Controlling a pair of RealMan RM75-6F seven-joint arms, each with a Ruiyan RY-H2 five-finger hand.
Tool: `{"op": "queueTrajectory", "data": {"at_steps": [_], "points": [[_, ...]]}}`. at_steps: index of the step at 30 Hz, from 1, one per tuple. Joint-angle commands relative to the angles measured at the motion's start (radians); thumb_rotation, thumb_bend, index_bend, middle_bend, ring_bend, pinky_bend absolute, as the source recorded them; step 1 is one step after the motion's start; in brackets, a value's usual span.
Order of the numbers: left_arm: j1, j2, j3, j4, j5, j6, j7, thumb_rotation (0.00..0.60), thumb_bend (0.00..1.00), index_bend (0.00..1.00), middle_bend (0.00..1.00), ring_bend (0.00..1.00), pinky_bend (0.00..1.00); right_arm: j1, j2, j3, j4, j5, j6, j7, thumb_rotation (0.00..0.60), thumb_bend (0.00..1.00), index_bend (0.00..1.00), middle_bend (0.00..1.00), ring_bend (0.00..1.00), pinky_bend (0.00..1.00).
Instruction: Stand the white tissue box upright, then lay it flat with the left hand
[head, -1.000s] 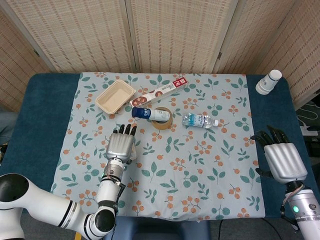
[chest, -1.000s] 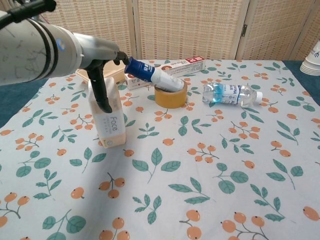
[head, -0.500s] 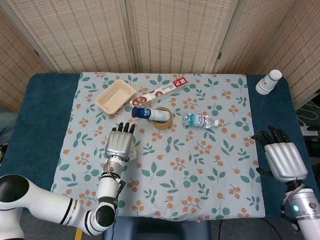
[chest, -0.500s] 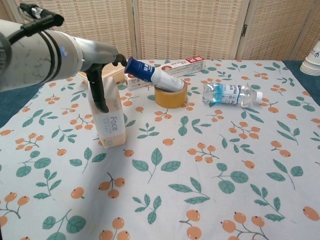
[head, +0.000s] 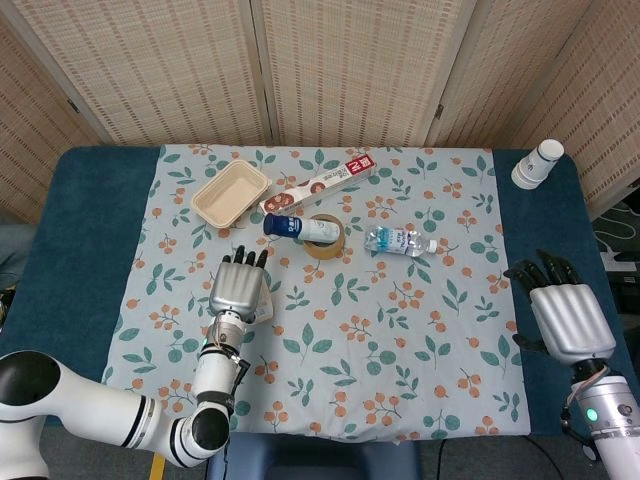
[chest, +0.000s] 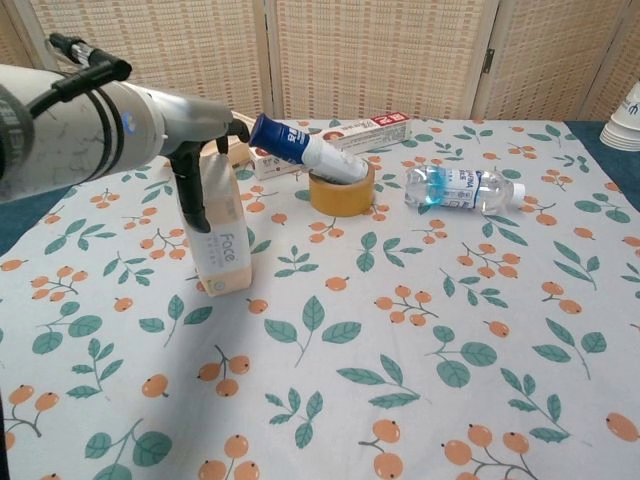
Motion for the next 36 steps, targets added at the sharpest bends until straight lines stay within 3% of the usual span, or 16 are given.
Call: {"op": "queueTrajectory", "data": {"at_steps": [1, 13, 30, 36], "points": [[0.002, -0.003, -0.002, 0.008, 0.003, -0.005, 0.001, 0.600, 0.14, 0.03, 0.13, 0.02, 0.21, 0.001, -0.001, 0.000, 0.001, 0.002, -0.001, -0.001, 0.600, 0.07, 0.25, 0.15, 0.00, 0.11], [0.016, -0.007, 0.006, 0.024, 0.010, -0.030, 0.009, 0.600, 0.15, 0.08, 0.18, 0.02, 0.21, 0.007, -0.006, 0.002, 0.006, 0.019, -0.004, -0.008, 0.600, 0.07, 0.25, 0.15, 0.00, 0.11], [0.040, -0.017, 0.028, 0.035, 0.097, -0.018, -0.007, 0.600, 0.27, 0.41, 0.49, 0.23, 0.26, 0.007, -0.005, 0.003, 0.005, 0.020, 0.001, -0.006, 0.600, 0.07, 0.25, 0.15, 0.00, 0.11], [0.057, -0.001, 0.025, 0.017, 0.165, -0.008, -0.041, 0.600, 0.29, 0.47, 0.55, 0.28, 0.28, 0.008, -0.005, 0.001, 0.005, 0.016, -0.002, -0.004, 0.600, 0.07, 0.25, 0.15, 0.00, 0.11]]}}
